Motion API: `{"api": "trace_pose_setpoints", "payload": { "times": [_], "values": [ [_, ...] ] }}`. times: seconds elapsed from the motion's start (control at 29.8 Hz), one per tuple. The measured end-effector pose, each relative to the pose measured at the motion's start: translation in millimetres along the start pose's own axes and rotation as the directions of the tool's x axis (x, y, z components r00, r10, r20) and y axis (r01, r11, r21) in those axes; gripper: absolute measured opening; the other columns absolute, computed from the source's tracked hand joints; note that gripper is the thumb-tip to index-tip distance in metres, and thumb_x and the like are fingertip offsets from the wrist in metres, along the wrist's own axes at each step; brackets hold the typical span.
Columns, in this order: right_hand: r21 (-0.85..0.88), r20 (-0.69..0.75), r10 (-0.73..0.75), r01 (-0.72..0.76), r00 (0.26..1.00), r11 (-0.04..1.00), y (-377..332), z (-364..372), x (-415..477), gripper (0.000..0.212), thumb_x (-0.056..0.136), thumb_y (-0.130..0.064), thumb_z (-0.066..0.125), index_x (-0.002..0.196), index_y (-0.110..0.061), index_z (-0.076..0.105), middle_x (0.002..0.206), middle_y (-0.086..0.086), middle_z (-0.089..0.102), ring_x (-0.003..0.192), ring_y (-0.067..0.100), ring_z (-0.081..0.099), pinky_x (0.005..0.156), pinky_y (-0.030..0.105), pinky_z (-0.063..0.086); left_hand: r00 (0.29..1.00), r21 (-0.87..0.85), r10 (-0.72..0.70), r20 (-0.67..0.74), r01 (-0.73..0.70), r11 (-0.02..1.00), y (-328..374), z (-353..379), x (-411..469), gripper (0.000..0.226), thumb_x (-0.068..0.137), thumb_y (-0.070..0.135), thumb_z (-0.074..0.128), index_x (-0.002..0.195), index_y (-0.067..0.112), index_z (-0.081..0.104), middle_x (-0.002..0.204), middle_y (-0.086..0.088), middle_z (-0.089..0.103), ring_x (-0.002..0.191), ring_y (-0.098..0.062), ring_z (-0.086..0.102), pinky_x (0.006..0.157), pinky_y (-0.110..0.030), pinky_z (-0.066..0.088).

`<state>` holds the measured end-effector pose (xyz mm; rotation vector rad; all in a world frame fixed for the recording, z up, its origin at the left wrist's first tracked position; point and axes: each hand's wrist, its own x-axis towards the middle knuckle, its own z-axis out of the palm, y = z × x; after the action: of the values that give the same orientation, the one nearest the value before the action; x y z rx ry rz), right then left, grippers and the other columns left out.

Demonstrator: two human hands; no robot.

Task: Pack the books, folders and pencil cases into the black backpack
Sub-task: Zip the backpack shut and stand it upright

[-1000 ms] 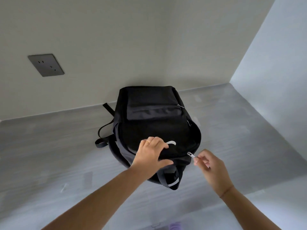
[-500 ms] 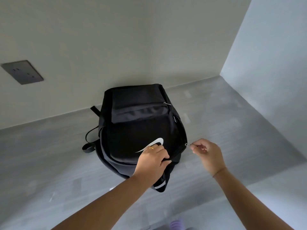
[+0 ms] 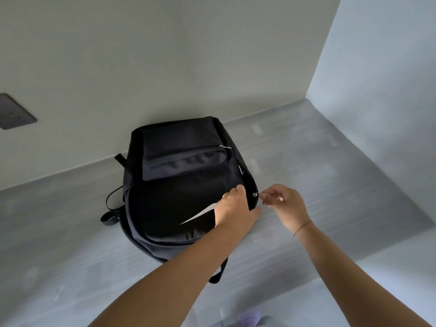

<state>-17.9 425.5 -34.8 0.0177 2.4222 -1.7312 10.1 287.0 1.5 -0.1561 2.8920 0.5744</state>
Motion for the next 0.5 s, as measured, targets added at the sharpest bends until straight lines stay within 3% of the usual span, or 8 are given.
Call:
{"api": "trace_pose_setpoints", "payload": {
  "times": [0.2,0.34,0.4,0.5],
  "values": [
    [-0.142,-0.01,-0.048,0.046,0.999,0.989,6,-1,19,0.016,0.081,-0.019,0.068,0.067,-0.026,0.063,0.064,-0.008,0.063,0.063,0.004,0.057,0.059,0.012,0.042,0.998,-0.152,0.004,-0.06,-0.013,0.988,5,10,7,0.014,0.091,0.028,0.053,0.088,0.014,0.05,0.088,-0.004,0.061,0.083,-0.025,0.058,0.068,-0.037,0.048],
    [-0.179,-0.09,-0.09,0.072,0.992,0.981,8,3,45,0.011,0.081,-0.022,0.068,0.072,-0.016,0.065,0.066,-0.007,0.063,0.064,0.005,0.058,0.063,0.023,0.044,0.994,-0.165,0.026,-0.102,-0.042,0.985,3,15,0,0.018,0.091,0.025,0.053,0.079,0.017,0.042,0.076,0.001,0.05,0.072,-0.02,0.048,0.061,-0.03,0.034],
    [-0.208,-0.11,-0.106,0.082,0.988,0.975,6,7,58,0.014,0.081,-0.026,0.065,0.075,-0.014,0.066,0.068,-0.005,0.063,0.067,0.012,0.058,0.066,0.03,0.044,0.992,-0.193,0.023,-0.121,-0.046,0.98,2,17,-3,0.018,0.091,0.025,0.053,0.079,0.016,0.044,0.073,0.002,0.049,0.07,-0.02,0.048,0.06,-0.029,0.034],
    [-0.2,-0.112,-0.088,0.065,0.99,0.978,-2,14,80,0.012,0.082,-0.025,0.063,0.078,-0.014,0.066,0.07,-0.003,0.062,0.072,0.017,0.057,0.065,0.027,0.042,0.99,-0.209,0.026,-0.142,-0.056,0.976,0,17,-3,0.017,0.091,0.024,0.053,0.08,0.013,0.048,0.073,0.0,0.05,0.07,-0.021,0.05,0.06,-0.032,0.037]
  ]
}}
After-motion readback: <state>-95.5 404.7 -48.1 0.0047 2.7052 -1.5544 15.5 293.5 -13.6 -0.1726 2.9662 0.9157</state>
